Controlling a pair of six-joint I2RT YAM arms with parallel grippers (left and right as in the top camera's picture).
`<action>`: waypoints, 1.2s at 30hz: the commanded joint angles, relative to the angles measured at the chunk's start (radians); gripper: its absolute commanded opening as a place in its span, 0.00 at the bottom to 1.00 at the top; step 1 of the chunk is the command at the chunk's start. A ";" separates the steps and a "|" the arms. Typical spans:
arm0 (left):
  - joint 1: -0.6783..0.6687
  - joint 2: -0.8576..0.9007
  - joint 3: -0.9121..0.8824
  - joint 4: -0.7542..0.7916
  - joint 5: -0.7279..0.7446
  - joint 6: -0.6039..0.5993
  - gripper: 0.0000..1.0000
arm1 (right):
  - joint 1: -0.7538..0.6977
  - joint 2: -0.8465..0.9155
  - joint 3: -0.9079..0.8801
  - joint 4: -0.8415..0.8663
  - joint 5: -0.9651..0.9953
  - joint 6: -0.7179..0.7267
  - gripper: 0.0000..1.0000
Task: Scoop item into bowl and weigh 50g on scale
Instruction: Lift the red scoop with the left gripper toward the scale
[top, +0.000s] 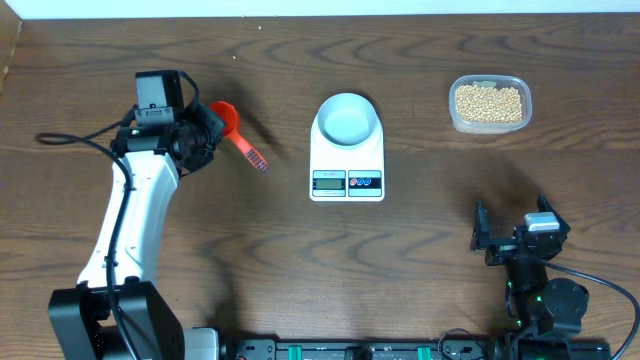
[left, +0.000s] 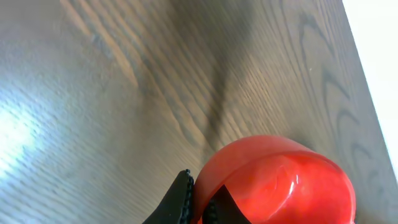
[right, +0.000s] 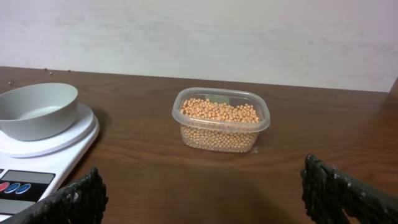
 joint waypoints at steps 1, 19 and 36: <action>-0.020 -0.023 0.000 -0.026 0.012 -0.140 0.07 | 0.005 -0.006 -0.004 0.000 0.008 -0.012 0.99; -0.109 -0.022 0.000 -0.040 0.012 -0.166 0.07 | 0.012 -0.006 -0.004 0.000 0.008 -0.012 0.99; -0.140 -0.022 0.000 -0.043 0.011 -0.166 0.07 | 0.014 -0.006 -0.004 0.000 -0.004 -0.008 0.99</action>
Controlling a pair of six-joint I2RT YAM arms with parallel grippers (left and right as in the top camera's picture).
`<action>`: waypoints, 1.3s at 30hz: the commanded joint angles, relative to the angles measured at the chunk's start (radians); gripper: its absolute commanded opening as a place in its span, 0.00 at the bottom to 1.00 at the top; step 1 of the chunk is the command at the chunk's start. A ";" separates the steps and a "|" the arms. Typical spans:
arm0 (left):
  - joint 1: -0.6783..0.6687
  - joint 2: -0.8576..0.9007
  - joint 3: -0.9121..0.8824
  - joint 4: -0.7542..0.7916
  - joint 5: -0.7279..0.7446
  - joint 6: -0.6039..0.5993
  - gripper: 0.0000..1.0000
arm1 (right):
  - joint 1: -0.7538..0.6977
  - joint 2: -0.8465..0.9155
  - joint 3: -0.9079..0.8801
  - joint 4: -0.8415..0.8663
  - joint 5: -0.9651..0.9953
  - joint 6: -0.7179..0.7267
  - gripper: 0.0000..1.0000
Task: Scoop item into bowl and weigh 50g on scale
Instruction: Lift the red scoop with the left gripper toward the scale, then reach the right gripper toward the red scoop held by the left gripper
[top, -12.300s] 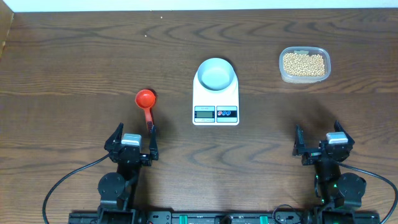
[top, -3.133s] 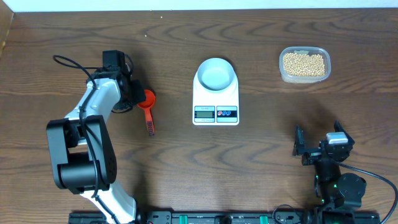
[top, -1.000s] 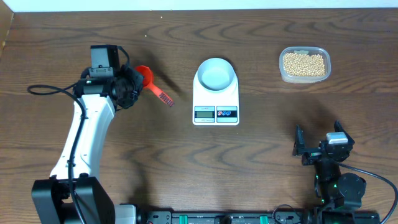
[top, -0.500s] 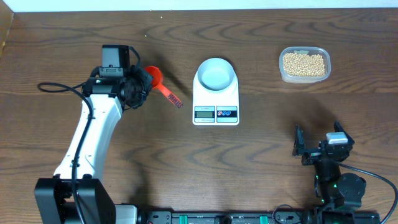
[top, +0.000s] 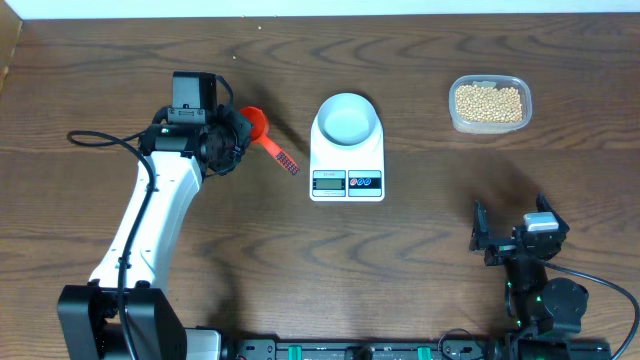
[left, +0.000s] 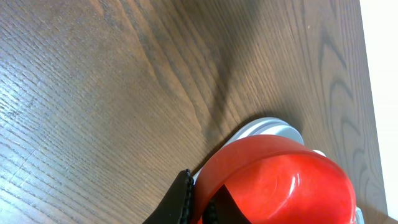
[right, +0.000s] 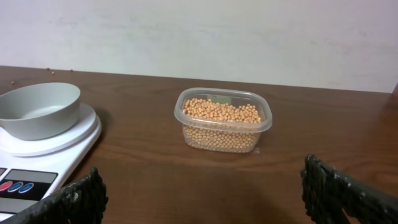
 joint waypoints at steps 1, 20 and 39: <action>-0.013 -0.018 0.000 -0.007 -0.003 -0.001 0.07 | 0.007 -0.006 -0.005 0.000 -0.011 -0.008 0.99; -0.015 -0.018 0.000 0.005 -0.007 0.002 0.07 | 0.007 -0.005 0.016 0.052 -0.289 0.119 0.99; -0.015 -0.018 0.000 0.027 0.021 -0.251 0.07 | 0.010 0.724 0.571 0.040 -0.703 0.255 0.99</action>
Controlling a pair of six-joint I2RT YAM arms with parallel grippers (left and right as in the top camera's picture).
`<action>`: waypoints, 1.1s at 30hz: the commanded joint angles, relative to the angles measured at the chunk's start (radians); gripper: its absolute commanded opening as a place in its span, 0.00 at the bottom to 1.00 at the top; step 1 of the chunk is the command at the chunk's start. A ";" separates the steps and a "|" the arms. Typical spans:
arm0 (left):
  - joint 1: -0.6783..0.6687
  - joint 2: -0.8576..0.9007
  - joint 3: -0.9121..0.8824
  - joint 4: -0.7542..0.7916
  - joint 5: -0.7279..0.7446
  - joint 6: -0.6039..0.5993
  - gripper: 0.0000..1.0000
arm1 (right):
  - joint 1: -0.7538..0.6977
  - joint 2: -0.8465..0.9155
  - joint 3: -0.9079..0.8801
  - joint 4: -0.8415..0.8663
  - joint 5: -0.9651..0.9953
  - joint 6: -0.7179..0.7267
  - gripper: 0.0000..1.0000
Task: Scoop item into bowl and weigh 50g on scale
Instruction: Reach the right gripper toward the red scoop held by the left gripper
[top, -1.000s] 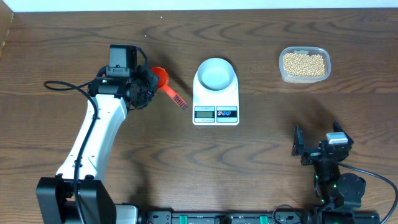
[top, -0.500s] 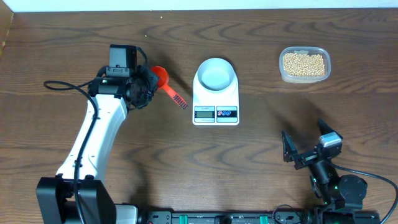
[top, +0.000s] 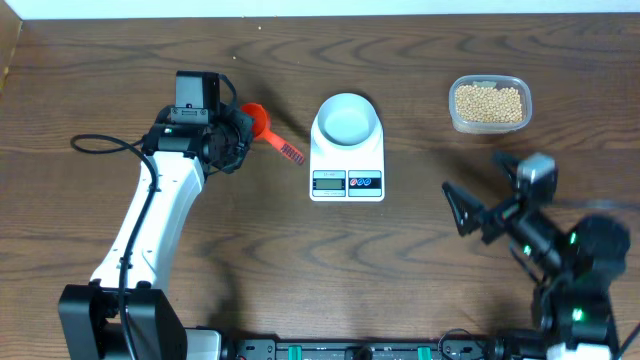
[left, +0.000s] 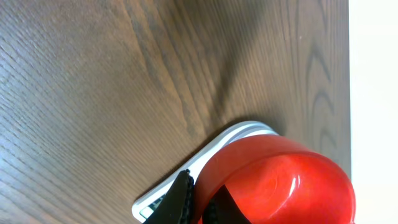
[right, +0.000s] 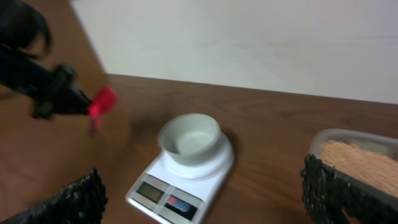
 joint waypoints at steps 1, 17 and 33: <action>-0.002 -0.018 0.000 0.005 0.020 -0.133 0.07 | 0.013 0.171 0.137 -0.001 -0.172 0.095 0.99; -0.017 -0.018 0.000 0.045 0.041 -0.308 0.07 | 0.356 0.877 0.612 0.005 -0.216 0.135 0.99; -0.128 -0.014 0.000 0.050 -0.025 -0.425 0.07 | 0.378 0.952 0.622 0.065 -0.191 0.135 0.99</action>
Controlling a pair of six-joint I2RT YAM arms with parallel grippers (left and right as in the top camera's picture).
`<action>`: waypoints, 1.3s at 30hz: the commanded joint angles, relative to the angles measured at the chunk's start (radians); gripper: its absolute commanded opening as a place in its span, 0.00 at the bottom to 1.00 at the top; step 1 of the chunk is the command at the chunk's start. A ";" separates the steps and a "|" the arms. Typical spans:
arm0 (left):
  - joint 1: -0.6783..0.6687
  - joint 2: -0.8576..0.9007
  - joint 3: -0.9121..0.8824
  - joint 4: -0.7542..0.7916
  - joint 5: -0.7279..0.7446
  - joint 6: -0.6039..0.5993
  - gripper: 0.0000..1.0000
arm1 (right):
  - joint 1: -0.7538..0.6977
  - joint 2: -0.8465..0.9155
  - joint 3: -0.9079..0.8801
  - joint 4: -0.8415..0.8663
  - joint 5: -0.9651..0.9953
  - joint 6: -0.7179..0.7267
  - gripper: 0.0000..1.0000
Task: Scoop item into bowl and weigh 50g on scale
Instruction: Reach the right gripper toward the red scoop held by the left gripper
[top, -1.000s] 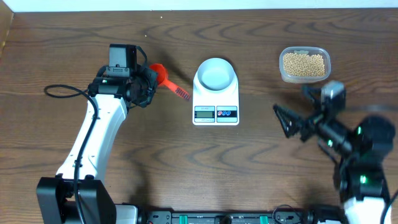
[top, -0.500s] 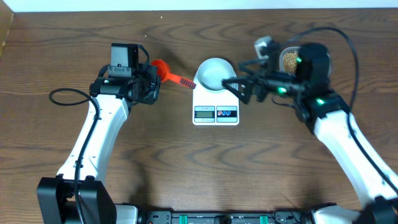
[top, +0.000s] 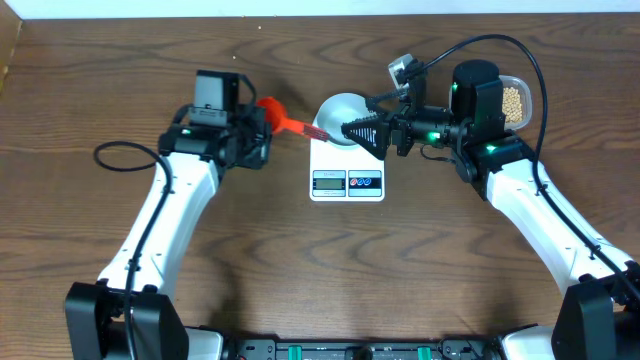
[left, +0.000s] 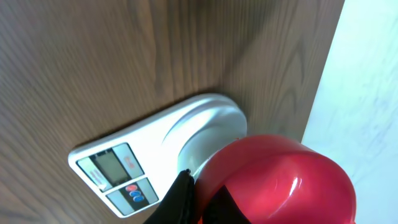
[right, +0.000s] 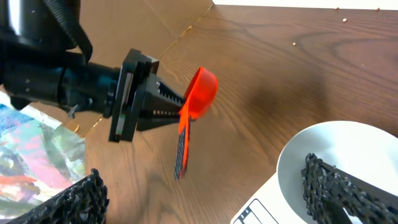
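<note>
My left gripper (top: 258, 125) is shut on the red scoop (top: 271, 107) just behind its cup, holding it above the table. The scoop's handle (top: 305, 129) points right and reaches the white scale (top: 347, 165). In the left wrist view the scoop's cup (left: 280, 180) fills the lower right, with the scale (left: 118, 168) below it. My right gripper (top: 356, 130) is open over the grey bowl (top: 338, 106) on the scale, facing the handle tip. The right wrist view shows the scoop (right: 199, 93) held by the left gripper (right: 134, 93), and the bowl's rim (right: 292, 155). The bean tub (top: 515, 100) is partly hidden behind my right arm.
The scale's display and buttons (top: 346, 181) face the table's front. A black cable (top: 120, 152) trails left of the left arm. Brown board and patterned paper (right: 37, 155) show at the left of the right wrist view.
My right arm has moved from the front right of the table to above the scale, its open gripper now facing the scoop handle. The left gripper has carried the scoop a little further right.
The left gripper held the scoop at the far left while the right arm rested at the front right. The scoop then stood nearer the scale. The right arm was then raised off its rest, and now both grippers meet at the scale's left side.
</note>
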 joint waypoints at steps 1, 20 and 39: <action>-0.051 -0.012 0.000 0.005 -0.090 -0.036 0.07 | 0.008 0.004 0.021 -0.006 0.006 0.008 0.92; -0.159 -0.012 0.000 0.104 -0.109 -0.189 0.07 | 0.071 0.006 0.021 -0.052 0.189 0.315 0.48; -0.189 -0.012 0.000 0.100 0.035 -0.237 0.07 | 0.111 0.006 0.021 -0.035 0.159 0.303 0.23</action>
